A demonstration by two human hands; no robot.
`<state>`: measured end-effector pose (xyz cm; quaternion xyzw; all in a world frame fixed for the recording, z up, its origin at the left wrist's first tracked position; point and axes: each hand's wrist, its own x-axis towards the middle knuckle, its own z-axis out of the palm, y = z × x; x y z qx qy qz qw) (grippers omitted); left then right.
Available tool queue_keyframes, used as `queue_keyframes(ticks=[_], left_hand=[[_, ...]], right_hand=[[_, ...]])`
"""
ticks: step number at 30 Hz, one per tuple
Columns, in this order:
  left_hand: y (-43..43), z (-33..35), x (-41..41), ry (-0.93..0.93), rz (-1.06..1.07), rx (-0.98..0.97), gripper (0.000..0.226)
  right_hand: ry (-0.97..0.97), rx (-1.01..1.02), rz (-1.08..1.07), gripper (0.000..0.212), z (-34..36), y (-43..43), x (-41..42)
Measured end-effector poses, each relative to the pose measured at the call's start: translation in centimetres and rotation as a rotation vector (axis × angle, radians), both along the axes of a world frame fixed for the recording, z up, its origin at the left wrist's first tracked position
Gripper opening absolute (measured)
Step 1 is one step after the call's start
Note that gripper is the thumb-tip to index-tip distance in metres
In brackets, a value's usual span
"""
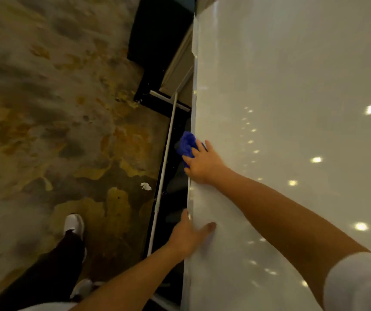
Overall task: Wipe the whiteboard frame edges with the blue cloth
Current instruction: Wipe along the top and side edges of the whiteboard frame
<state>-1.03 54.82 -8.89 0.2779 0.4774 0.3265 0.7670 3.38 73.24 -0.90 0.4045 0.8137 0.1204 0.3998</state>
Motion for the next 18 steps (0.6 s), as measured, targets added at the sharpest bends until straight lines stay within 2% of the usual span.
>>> queue_keyframes(ticks=[4,5,7,10,13,15,18], left_hand=[[3.1,-0.5,0.3,0.107,-0.056,0.096,0.108],[4.1,-0.7,0.3,0.118,-0.065,0.09,0.111],[6.0,-0.7,0.5,0.105,-0.062,0.074,0.104],[9.2,-0.8,-0.1,0.102,-0.033,0.067,0.093],[12.6,-1.4,-1.2,0.084,-0.025,-0.012,0.114],[15.0,-1.3,-1.4,0.046,0.017,-0.135,0.12],[17.5,-1.5,-1.4,-0.069,0.05,-0.243,0.099]], right_hand=[[-0.005,-0.421,0.204,0.044,-0.5,-1.3,2.2],[-0.018,-0.459,0.23,0.044,0.0,-0.4,2.4],[-0.031,-0.36,0.24,0.043,0.7,3.3,2.1],[0.04,-0.162,0.072,0.042,1.8,11.5,0.6],[0.015,-0.196,-0.008,0.045,1.2,15.1,-0.1],[-0.033,-0.251,0.085,0.053,0.3,13.6,0.6],[-0.066,-0.379,0.244,0.059,-1.4,10.1,1.6]])
